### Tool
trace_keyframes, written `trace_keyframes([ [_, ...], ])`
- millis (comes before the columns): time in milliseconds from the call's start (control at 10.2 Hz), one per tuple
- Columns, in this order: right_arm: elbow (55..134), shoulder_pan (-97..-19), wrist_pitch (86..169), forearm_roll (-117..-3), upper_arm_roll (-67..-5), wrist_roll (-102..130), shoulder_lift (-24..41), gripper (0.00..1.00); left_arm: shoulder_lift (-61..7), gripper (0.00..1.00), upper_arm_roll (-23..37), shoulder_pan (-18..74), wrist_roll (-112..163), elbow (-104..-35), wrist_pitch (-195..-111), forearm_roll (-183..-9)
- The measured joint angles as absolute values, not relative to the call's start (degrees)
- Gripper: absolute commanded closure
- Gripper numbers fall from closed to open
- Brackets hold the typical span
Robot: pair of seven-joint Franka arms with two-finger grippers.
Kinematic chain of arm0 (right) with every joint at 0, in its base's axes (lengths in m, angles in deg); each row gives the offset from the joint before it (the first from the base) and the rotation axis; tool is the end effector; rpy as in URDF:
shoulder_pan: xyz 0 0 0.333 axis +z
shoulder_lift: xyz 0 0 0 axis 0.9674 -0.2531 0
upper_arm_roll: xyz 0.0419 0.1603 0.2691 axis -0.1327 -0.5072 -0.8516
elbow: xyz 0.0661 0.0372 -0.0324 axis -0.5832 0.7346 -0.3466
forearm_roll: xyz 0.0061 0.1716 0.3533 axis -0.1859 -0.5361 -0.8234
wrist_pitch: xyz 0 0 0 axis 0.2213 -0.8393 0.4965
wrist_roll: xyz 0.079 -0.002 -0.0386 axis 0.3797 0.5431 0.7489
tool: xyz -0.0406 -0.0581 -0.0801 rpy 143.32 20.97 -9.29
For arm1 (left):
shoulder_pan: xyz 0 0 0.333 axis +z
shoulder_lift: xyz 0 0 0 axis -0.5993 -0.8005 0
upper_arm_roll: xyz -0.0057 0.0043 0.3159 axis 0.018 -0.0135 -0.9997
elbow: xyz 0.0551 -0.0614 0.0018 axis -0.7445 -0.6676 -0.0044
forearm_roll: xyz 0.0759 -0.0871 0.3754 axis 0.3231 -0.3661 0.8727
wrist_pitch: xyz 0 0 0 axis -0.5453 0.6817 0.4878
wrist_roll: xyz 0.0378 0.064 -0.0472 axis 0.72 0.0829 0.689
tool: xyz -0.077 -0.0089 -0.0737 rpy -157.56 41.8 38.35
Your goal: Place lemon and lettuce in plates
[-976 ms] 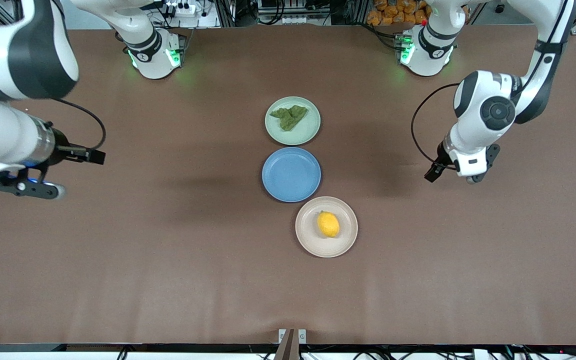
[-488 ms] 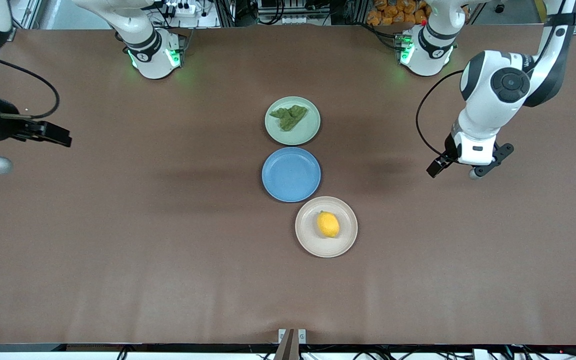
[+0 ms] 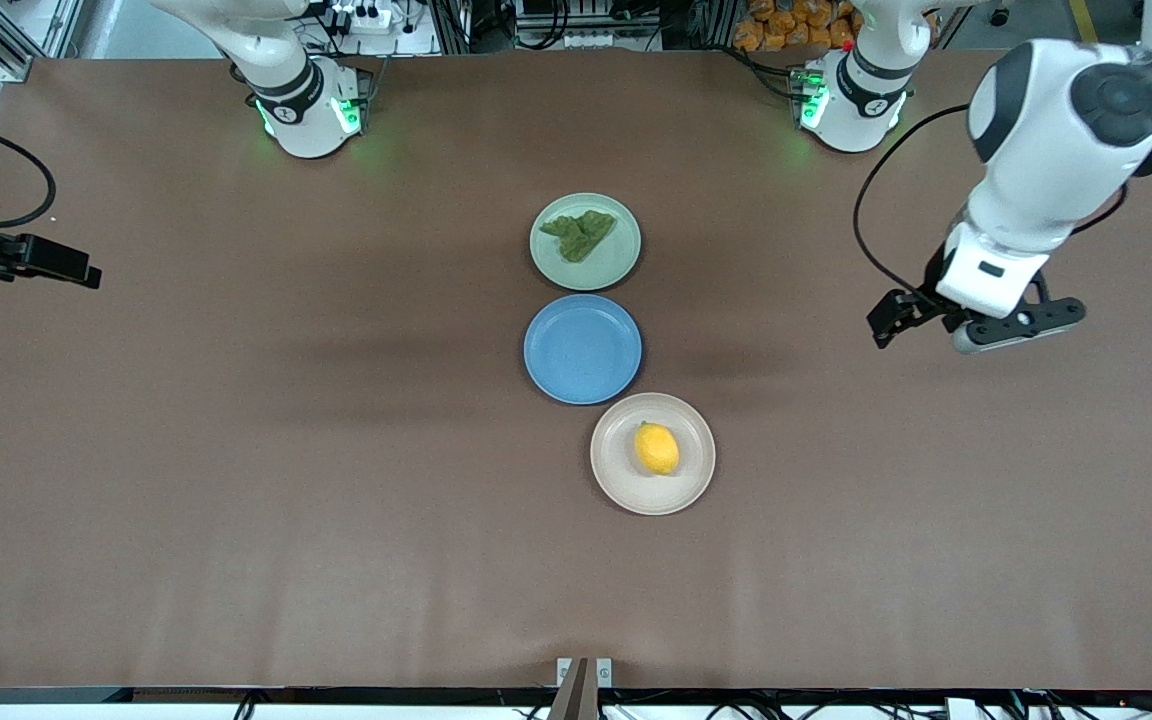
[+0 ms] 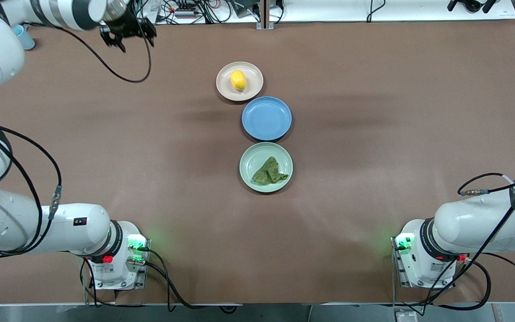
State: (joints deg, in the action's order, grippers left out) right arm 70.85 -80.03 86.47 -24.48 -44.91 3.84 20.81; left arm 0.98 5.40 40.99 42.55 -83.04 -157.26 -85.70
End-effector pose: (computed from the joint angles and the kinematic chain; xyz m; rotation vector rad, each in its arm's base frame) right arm 0.5825 -0.0134 0.6190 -3.0993 0.1606 0.2980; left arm 0.5489 -0.1226 0.4977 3.0993 0.2765 0.2584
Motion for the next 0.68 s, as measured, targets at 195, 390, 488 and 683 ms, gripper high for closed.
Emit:
trace_keyframes([
  [195,72.9,-80.0,87.8,-24.5,-45.2,3.8,22.2,0.0,1.0,0.0,5.3,41.7,36.5,-77.5,-149.3,-85.8],
  [390,74.5,-80.0,89.5,-24.5,-45.2,3.8,23.5,0.0,1.0,0.0,5.1,42.6,33.5,-70.1,-139.6,-87.2],
  [488,75.6,-80.0,90.6,-24.5,-45.2,3.8,24.1,0.0,1.0,0.0,5.1,42.7,32.8,-66.8,-135.8,-87.7],
  [683,80.7,-80.1,95.1,-24.5,-45.2,3.8,27.1,0.0,1.0,0.0,5.3,42.6,29.6,-63.5,-130.5,-87.8],
])
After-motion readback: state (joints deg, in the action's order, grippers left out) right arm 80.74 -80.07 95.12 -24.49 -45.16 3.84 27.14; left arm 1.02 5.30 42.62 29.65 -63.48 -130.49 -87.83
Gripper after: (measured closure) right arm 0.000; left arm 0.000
